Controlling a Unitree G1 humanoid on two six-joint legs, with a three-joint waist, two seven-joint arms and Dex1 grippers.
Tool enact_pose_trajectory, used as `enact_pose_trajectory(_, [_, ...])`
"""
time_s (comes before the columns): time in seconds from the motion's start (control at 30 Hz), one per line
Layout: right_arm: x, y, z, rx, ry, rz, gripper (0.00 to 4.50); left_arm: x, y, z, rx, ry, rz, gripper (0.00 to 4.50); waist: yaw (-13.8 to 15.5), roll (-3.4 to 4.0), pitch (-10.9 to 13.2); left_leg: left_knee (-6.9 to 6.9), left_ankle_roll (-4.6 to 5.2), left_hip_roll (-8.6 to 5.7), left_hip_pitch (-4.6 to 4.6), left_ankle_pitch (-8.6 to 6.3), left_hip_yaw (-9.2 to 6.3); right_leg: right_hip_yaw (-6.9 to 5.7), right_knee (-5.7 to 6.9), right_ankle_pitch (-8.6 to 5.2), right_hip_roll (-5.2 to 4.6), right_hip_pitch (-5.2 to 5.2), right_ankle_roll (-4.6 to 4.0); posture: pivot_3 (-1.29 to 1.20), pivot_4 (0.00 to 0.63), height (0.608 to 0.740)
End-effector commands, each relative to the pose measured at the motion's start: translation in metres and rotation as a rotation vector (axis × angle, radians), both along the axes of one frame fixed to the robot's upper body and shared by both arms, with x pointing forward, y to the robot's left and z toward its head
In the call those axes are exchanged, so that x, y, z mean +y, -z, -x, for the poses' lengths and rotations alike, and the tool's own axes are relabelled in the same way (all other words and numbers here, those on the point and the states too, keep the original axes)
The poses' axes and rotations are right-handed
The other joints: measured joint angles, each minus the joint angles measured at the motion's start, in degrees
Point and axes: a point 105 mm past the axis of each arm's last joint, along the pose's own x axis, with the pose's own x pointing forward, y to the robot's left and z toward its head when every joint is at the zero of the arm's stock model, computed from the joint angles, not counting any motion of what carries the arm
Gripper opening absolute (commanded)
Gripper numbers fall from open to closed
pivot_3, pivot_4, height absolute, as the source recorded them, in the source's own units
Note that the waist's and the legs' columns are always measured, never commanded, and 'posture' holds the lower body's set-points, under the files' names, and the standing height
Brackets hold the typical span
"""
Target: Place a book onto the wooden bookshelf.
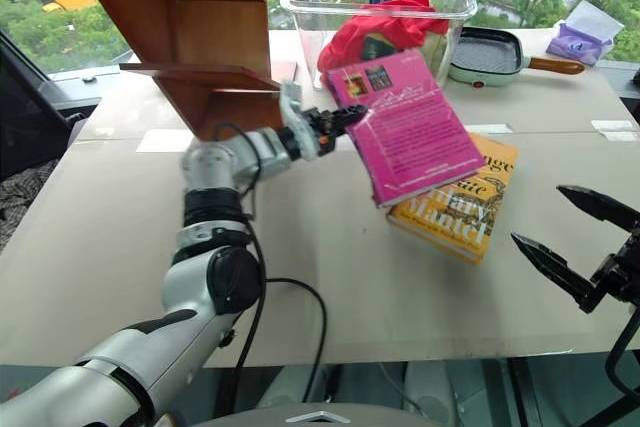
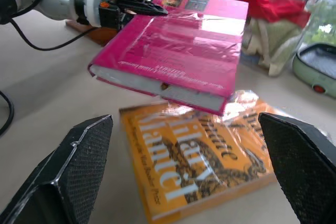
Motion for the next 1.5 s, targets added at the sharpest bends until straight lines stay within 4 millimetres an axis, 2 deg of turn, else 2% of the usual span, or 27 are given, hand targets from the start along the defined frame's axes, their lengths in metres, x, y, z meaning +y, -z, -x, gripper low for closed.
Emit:
enact_pose_trajectory(0.03, [0.003,-0.016,-0.006,-0.075,-0.01,-0.061,4.5,0.004,-0.038,0.03,-0.331,0.076,-0.201,0.24,-0.1,0.02,0.0,0.0,0.0,0.0,0.0,0.0,0.0,0.0,0.0,0.0,0.0,-0.01,-0.01,0.0,0.15,0.725])
enact_pose_trajectory(0.13, [-0.008,-0.023,-0.013,-0.094,0.009,-0.068,4.5,0.015,-0.067,0.048,-0.59,0.073,-0.328,0.24,0.2,0.03,0.0,0.02,-0.01,-0.01,-0.01,0.0,0.0,0.01,0.0,0.01,0.0,-0.01,-0.02,0.0,0.15,0.725])
enact_pose_trajectory(0.2, [-0.012,-0.024,-0.015,-0.094,0.012,-0.059,4.5,0.019,-0.08,0.056,-0.699,0.077,-0.38,0.24,0.4,0.04,0.0,0.02,-0.01,-0.01,-0.02,0.0,0.0,0.01,0.0,0.02,0.0,-0.01,-0.03,0.0,0.15,0.725])
enact_pose_trajectory(0.27, [-0.016,-0.038,-0.019,-0.143,0.017,-0.079,4.5,0.025,-0.099,0.072,-0.929,0.08,-0.521,0.24,0.3,0.06,0.0,0.0,-0.01,-0.01,-0.01,0.0,-0.02,-0.01,-0.01,0.01,0.0,0.0,-0.04,0.0,0.15,0.725])
enact_pose_trajectory(0.33, [-0.017,-0.054,-0.017,-0.205,-0.011,-0.141,4.5,0.03,-0.119,0.083,-1.079,0.054,-0.604,0.24,0.1,0.1,0.0,-0.02,-0.01,0.01,-0.01,0.0,0.03,0.02,-0.02,0.01,0.01,-0.02,-0.05,0.0,0.15,0.725])
enact_pose_trajectory(0.43, [-0.008,-0.064,-0.014,-0.257,-0.065,-0.19,4.5,0.042,-0.14,0.086,-1.167,0.008,-0.659,0.24,0.2,0.1,0.0,-0.04,0.0,0.02,0.01,0.0,0.03,0.03,-0.05,0.01,0.0,0.0,-0.04,0.0,0.15,0.725])
enact_pose_trajectory(0.6, [0.005,-0.061,-0.01,-0.273,-0.142,-0.231,4.5,0.065,-0.185,0.093,-1.369,-0.122,-0.892,0.24,0.1,0.07,0.0,-0.07,0.01,0.02,-0.03,0.0,0.02,-0.01,-0.09,0.01,0.01,-0.01,-0.04,0.0,0.15,0.725])
enact_pose_trajectory(0.8, [0.009,-0.056,-0.018,-0.273,-0.17,-0.258,4.5,0.089,-0.214,0.098,-1.578,-0.223,-1.205,0.24,-0.2,0.1,0.0,-0.11,0.01,0.02,0.01,0.0,0.01,-0.01,-0.07,0.01,0.01,-0.01,-0.03,0.0,0.15,0.725])
enact_pose_trajectory(0.93, [0.009,-0.055,-0.025,-0.269,-0.192,-0.269,4.5,0.1,-0.221,0.096,-1.693,-0.232,-1.468,0.24,-0.5,0.08,0.0,-0.09,0.01,0.02,0.0,0.0,0.03,-0.01,-0.07,0.01,0.02,-0.01,-0.03,0.0,0.15,0.725])
enact_pose_trajectory(0.97, [0.008,-0.054,-0.027,-0.268,-0.196,-0.27,4.5,0.105,-0.216,0.093,-1.686,-0.213,-1.546,0.24,-0.6,0.09,0.0,-0.09,0.01,0.02,-0.01,0.0,0.02,-0.02,-0.08,0.01,0.02,-0.01,-0.03,0.0,0.15,0.725])
enact_pose_trajectory(1.17, [0.015,-0.047,-0.029,-0.271,-0.222,-0.27,4.5,0.144,-0.183,0.078,-1.452,-0.052,-1.905,0.24,-1.4,0.13,0.1,-0.14,0.02,0.03,-0.01,0.0,-0.01,-0.05,-0.08,0.0,0.03,-0.03,-0.02,0.0,0.15,0.725])
enact_pose_trajectory(1.23, [0.018,-0.046,-0.03,-0.277,-0.226,-0.269,4.5,0.151,-0.175,0.07,-1.358,-0.052,-1.923,0.24,-1.4,0.14,0.1,-0.14,0.03,0.03,0.0,0.0,0.0,-0.04,-0.06,0.0,0.04,-0.02,-0.02,0.0,0.15,0.725])
enact_pose_trajectory(1.33, [0.019,-0.043,-0.029,-0.284,-0.227,-0.256,4.5,0.16,-0.155,0.047,-1.172,-0.081,-1.982,0.24,-1.2,0.13,0.1,-0.11,0.03,0.02,-0.01,0.0,-0.02,-0.07,-0.02,-0.01,0.05,-0.01,-0.01,0.0,0.15,0.725])
enact_pose_trajectory(1.43, [0.019,-0.043,-0.028,-0.29,-0.224,-0.252,4.5,0.161,-0.145,0.032,-1.098,-0.098,-2.017,0.24,-1.3,0.12,0.1,-0.03,0.04,0.02,-0.01,0.0,-0.05,-0.11,0.0,0.0,0.05,0.03,0.0,0.0,0.15,0.725])
enact_pose_trajectory(1.5, [0.019,-0.042,-0.026,-0.29,-0.217,-0.25,4.5,0.154,-0.135,0.013,-1.092,-0.109,-2.029,0.24,-1.7,0.18,0.0,-0.03,0.03,0.04,0.02,0.0,-0.03,-0.09,0.02,0.0,0.07,0.02,0.0,0.0,0.15,0.725])
